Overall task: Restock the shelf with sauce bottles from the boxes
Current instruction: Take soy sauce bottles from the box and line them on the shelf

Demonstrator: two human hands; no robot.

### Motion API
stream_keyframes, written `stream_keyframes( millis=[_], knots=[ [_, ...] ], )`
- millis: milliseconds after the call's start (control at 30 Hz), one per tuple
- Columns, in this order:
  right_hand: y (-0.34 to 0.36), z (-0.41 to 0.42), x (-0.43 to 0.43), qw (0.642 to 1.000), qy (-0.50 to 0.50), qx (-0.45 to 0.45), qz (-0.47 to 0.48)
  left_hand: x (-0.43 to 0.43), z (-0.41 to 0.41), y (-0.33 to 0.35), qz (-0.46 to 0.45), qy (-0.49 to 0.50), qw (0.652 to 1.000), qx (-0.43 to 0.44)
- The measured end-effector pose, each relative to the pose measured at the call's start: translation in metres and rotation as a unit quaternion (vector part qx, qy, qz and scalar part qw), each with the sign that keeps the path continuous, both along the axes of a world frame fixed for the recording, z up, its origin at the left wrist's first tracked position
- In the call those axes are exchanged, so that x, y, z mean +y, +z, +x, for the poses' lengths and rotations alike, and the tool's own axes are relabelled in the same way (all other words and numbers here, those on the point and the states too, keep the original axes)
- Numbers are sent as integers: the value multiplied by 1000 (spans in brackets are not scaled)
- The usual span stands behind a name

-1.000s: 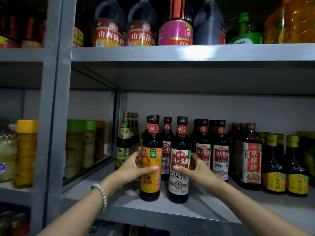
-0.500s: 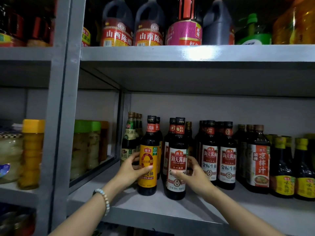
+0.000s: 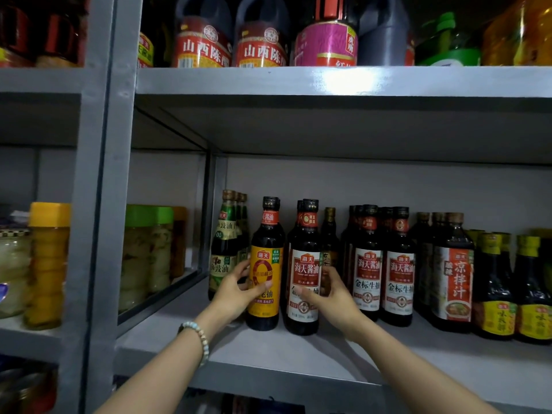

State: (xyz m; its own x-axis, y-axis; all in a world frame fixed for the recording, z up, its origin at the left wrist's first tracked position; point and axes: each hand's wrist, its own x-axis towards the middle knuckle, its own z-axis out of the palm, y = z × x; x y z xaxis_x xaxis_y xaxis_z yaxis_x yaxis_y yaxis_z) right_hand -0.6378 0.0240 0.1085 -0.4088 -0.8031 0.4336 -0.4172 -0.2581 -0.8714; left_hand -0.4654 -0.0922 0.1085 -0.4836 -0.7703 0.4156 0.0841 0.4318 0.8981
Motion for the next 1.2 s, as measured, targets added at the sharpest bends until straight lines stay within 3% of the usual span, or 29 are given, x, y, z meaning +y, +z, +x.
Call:
stream_keyframes(
  millis=[1200],
  knots=[
    [-10,-5,-19,999,-26,-7,-36,1,-15,-8,-9,-17,999,31]
  ],
)
